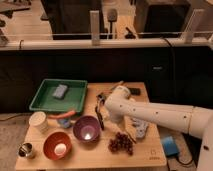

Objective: Place fork in table surface

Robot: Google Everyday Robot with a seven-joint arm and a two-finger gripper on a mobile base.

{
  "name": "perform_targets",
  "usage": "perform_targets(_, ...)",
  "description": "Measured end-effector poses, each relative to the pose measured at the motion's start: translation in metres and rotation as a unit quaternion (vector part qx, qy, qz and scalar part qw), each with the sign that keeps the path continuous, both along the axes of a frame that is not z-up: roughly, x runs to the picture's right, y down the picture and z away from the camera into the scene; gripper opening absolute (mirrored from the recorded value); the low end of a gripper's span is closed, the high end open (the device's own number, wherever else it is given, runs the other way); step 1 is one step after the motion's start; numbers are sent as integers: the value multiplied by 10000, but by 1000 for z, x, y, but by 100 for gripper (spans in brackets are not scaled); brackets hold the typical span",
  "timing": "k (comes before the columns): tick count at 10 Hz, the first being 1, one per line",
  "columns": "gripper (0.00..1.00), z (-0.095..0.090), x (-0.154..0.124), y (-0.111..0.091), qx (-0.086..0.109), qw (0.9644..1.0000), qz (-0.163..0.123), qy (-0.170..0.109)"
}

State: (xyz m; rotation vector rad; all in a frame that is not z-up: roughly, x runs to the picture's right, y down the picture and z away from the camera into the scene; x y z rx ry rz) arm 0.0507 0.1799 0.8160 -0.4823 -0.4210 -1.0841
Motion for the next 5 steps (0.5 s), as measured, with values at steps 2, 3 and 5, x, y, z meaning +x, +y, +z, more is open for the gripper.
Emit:
perform_targets(2,80,1,0,-9,143,9981,-407,-433)
perform_targets(3,80,2,3,-10,190,9969,-561,-512)
perform_targets(5,80,6,4,-3,194,9922,-1007,-708)
